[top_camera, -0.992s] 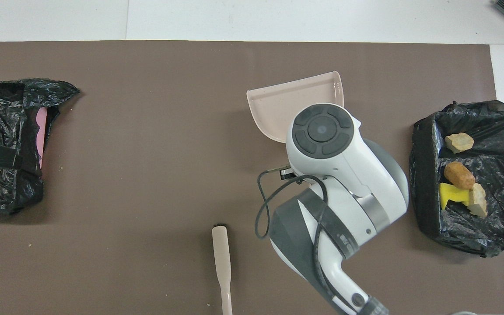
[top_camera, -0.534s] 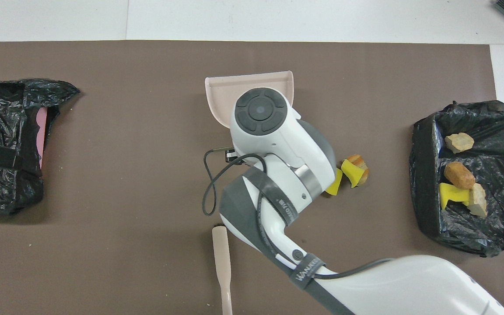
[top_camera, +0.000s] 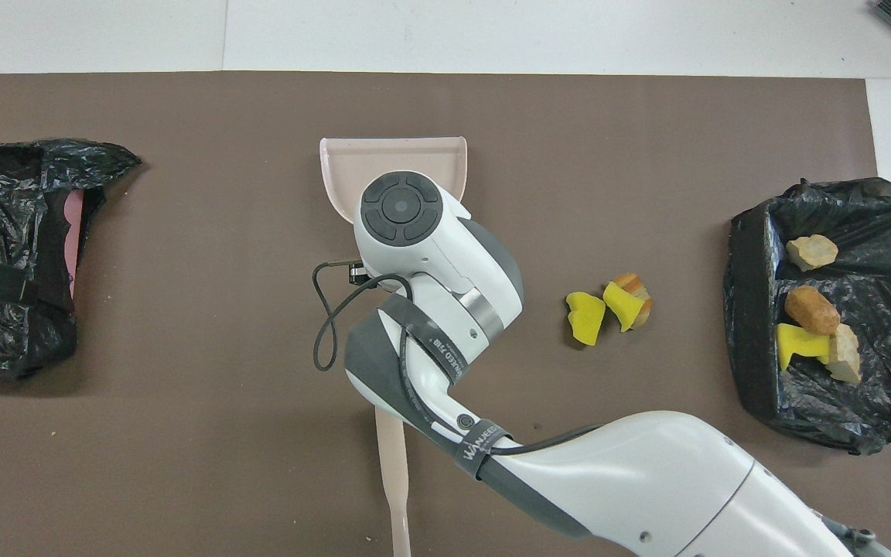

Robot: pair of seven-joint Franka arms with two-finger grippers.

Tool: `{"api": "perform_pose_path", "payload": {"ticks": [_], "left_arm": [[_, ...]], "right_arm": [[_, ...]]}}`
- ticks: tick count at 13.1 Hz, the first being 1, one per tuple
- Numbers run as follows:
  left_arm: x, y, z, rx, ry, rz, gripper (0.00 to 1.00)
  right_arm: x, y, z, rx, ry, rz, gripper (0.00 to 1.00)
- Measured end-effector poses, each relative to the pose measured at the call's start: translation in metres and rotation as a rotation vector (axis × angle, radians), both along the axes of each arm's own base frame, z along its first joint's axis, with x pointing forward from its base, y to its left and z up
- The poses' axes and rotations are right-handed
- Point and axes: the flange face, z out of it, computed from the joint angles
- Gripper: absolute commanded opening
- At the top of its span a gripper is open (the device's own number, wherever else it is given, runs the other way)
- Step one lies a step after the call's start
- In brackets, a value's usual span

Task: Sweep and dump trash in bin
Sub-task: 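Lower the dustpan near the sponge pieces with the right gripper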

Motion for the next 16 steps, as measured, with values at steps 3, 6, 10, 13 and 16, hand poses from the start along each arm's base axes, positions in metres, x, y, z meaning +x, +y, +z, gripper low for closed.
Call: {"api": "perform_pose_path", "payload": {"ticks": [3, 6, 10, 13, 16], "left_arm": [[0.000, 0.000, 0.000, 0.000, 0.001, 0.000, 1.00], [0.000, 0.000, 0.000, 0.000, 0.001, 0.000, 1.00], [0.000, 0.000, 0.000, 0.000, 0.001, 0.001, 1.00], [0.000, 0.000, 0.000, 0.000, 0.001, 0.001, 1.00], [0.000, 0.000, 0.000, 0.000, 0.001, 0.001, 1.00]], "right_arm": [[-0.003, 0.006, -0.015, -0.003, 0.013, 0.009, 0.80], [-0.001, 0.004, -0.011, -0.001, 0.005, 0.006, 1.00], [-0.015, -0.002, 0.031, -0.009, -0.027, 0.013, 1.00], [-0.058, -0.008, 0.077, -0.016, -0.012, 0.025, 1.00], [-0.127, -0.010, 0.110, -0.025, 0.024, 0.053, 1.00]]}}
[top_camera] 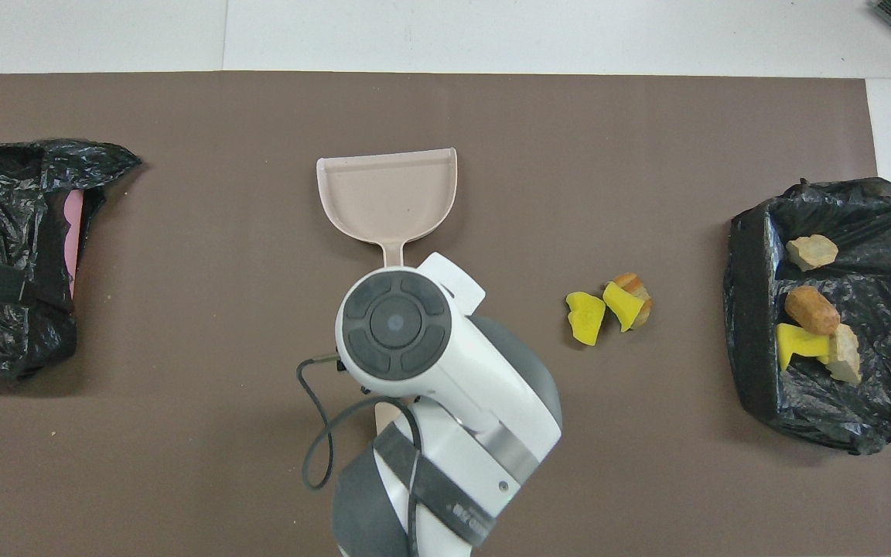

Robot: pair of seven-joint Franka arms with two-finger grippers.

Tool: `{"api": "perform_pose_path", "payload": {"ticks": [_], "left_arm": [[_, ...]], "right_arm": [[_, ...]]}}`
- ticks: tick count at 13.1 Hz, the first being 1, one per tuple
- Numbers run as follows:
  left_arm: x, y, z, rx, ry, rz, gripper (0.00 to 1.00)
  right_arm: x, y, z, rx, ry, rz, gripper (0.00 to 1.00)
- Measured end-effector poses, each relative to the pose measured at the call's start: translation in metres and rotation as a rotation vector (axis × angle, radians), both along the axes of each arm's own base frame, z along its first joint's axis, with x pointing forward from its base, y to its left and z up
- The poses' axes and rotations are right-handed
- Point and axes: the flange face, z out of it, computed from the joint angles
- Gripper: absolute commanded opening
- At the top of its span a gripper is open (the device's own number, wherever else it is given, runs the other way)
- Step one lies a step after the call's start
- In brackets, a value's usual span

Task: Sweep and dump trash in bin
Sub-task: 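Lower the dustpan near the sponge pieces with the right gripper, then release the dustpan and draw the right gripper back toward the brush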

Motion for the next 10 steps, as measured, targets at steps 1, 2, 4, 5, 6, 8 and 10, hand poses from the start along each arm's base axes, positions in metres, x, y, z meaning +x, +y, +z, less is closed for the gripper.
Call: {"api": "perform_pose_path", "payload": {"ticks": [1, 2, 4, 5, 6, 8, 10], "left_arm": [[0.000, 0.000, 0.000, 0.000, 0.000, 0.000, 1.00], [0.000, 0.000, 0.000, 0.000, 0.000, 0.000, 1.00], [0.000, 0.000, 0.000, 0.000, 0.000, 0.000, 1.00], [0.000, 0.000, 0.000, 0.000, 0.000, 0.000, 1.00], [0.000, 0.000, 0.000, 0.000, 0.000, 0.000, 1.00], [0.000, 0.000, 0.000, 0.000, 0.001, 0.000, 1.00], [0.000, 0.000, 0.000, 0.000, 0.001, 0.000, 1.00]], "right_arm": [[-0.026, 0.002, 0.002, -0.007, 0.013, 0.017, 1.00], [-0.053, 0.003, -0.001, -0.018, 0.029, 0.037, 1.00], [-0.103, 0.007, -0.012, -0.023, 0.074, 0.066, 1.00], [-0.125, 0.008, -0.019, -0.026, 0.090, 0.082, 1.00], [-0.144, 0.007, -0.027, -0.036, 0.100, 0.098, 1.00], [-0.173, 0.001, -0.042, -0.025, 0.129, 0.107, 1.00], [-0.190, -0.004, -0.058, 0.001, 0.134, 0.122, 1.00]]}}
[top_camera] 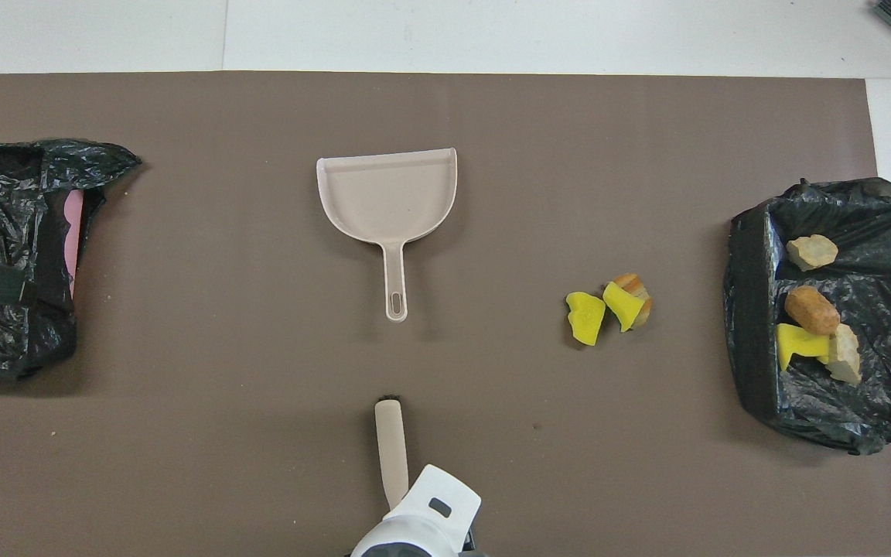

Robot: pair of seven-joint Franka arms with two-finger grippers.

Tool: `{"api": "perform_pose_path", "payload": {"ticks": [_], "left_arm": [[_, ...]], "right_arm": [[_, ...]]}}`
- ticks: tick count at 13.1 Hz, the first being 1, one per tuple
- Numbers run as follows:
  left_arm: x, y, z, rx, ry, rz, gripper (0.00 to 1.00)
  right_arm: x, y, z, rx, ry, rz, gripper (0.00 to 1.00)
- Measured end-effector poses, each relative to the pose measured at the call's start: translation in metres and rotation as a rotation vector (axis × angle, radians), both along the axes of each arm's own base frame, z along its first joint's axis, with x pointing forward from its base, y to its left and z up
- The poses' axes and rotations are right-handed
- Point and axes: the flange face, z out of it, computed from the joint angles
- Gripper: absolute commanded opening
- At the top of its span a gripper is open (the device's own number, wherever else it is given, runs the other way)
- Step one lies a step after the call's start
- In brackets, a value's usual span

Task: Sweep and dump trash in bin
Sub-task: 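Release the dustpan and draw the right gripper back toward the brush, then grasp the dustpan with the left gripper while the right gripper lifts the brush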

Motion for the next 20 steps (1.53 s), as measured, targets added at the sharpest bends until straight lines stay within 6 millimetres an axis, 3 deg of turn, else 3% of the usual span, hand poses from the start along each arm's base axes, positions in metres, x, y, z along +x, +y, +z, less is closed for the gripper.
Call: {"api": "perform_pose_path", "payload": {"ticks": [5, 10, 11, 13, 15, 17, 20], "left_arm": [[0.000, 0.000, 0.000, 0.000, 0.000, 0.000, 1.00], [-0.001, -0.004, 0.001, -0.001, -0.003, -0.006, 1.00], [-0.001, -0.011, 0.001, -0.004, -0.010, -0.020, 1.00], [-0.001, -0.040, 0.000, -0.007, -0.031, -0.063, 1.00], [-0.004, -0.079, -0.006, -0.008, -0.045, -0.094, 1.00], [0.000, -0.119, -0.029, -0.018, -0.081, -0.102, 1.00], [0.009, -0.170, -0.086, -0.035, -0.109, -0.091, 1.00]], "right_arm": [[-0.018, -0.001, -0.052, 0.052, -0.056, 0.006, 1.00], [-0.029, 0.009, -0.076, 0.080, -0.068, 0.025, 1.00], [-0.031, 0.010, -0.081, 0.076, -0.062, 0.030, 0.90], [-0.034, 0.010, -0.085, 0.069, -0.057, 0.034, 0.41], [-0.034, 0.009, -0.086, 0.067, -0.055, 0.034, 0.02], [-0.034, 0.009, -0.086, 0.067, -0.055, 0.034, 0.00], [-0.034, 0.009, -0.086, 0.066, -0.055, 0.033, 0.00]]}}
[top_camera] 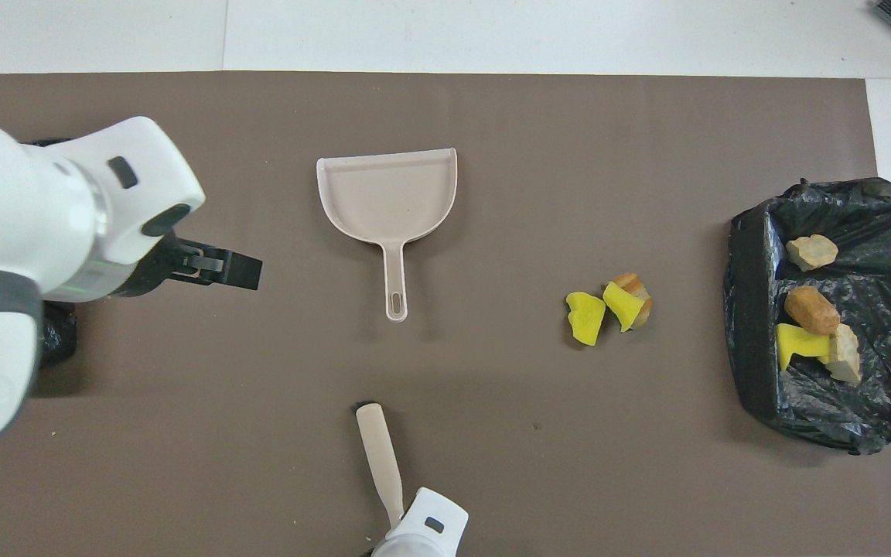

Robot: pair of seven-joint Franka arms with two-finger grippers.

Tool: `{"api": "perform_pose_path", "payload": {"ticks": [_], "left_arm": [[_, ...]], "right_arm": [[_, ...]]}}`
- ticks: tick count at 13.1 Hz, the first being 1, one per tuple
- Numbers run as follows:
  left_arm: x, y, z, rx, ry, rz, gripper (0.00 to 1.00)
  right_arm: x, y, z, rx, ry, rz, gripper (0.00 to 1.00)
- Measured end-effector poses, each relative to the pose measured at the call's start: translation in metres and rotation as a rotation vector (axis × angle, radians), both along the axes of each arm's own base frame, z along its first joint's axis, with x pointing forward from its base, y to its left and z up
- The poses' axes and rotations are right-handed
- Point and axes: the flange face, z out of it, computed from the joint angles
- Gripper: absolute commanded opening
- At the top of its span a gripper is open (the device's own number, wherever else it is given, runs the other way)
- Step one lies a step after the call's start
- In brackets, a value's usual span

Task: Sweep and dump trash in bin
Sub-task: 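Grasp the dustpan with the left gripper while the right gripper lifts the brush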

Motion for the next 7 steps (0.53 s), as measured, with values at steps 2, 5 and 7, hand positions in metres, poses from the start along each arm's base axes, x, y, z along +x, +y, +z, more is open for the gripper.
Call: {"api": "perform_pose_path", "payload": {"ticks": [2, 5, 7], "left_arm": [[0.007, -0.018, -0.031, -0.004, 0.003, -0.003, 1.00], [0.022, -0.046, -0.077, -0.015, 0.010, 0.023, 1.00], [0.030, -0.076, -0.118, -0.008, 0.005, 0.054, 1.00]], "right_arm": [[0.002, -0.002, 0.000, -0.004, 0.000, -0.003, 0.00], [0.013, -0.011, 0.003, -0.024, 0.010, -0.021, 0.00], [0.027, -0.027, 0.018, -0.050, 0.018, -0.026, 0.00]]}}
